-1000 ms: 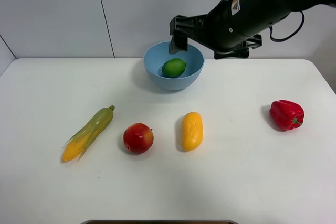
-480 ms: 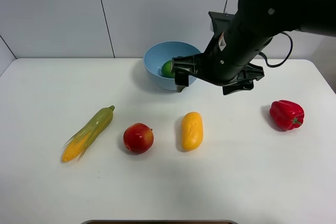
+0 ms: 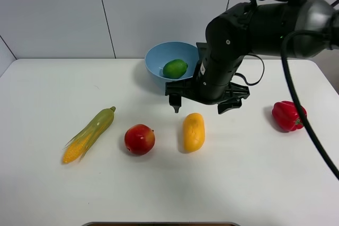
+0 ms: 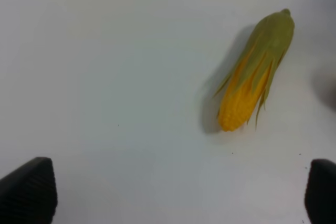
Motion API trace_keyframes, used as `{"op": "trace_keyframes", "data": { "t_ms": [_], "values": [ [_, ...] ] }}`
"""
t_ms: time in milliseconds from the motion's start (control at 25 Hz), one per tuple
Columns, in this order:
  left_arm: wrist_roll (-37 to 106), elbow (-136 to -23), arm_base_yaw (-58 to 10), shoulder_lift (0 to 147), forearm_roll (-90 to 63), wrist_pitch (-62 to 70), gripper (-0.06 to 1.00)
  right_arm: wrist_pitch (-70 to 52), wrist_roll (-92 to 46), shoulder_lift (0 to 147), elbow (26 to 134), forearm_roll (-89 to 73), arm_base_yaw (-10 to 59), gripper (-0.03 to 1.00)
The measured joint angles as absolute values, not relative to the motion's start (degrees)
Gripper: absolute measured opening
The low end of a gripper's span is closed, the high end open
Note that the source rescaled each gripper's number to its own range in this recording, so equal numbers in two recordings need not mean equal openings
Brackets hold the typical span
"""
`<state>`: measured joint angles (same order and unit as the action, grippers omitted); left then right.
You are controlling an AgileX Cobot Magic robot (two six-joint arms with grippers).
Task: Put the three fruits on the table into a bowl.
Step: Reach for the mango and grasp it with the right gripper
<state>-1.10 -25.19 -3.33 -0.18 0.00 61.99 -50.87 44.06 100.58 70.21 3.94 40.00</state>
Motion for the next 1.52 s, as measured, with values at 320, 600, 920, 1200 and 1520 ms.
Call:
{"op": "trace_keyframes", "data": {
  "t_ms": [320,600,920,1200,1520],
  "values": [
    [-1.10,-25.19,-3.33,-0.18,0.00,61.99,1.00,-47.58,44.06,104.12,67.07,2.56,40.00,1.00],
    [-1.10,-25.19,-3.33,-0.18,0.00,61.99,1.00,-42.76,44.06,104.75,64.13,2.43,40.00,1.00],
    [-1.10,-25.19,-3.33,-0.18,0.00,61.99,1.00,-40.82,44.27,107.24,63.96,4.13,40.00,1.00],
    [-1.10,-25.19,-3.33,-0.18,0.00,61.99,1.00,-38.74,44.59,110.51,63.96,4.42,39.61,1.00],
    [-1.10,-25.19,-3.33,-0.18,0.00,61.99,1.00,-37.94,44.07,113.51,63.96,4.63,37.99,1.00]
  ]
}}
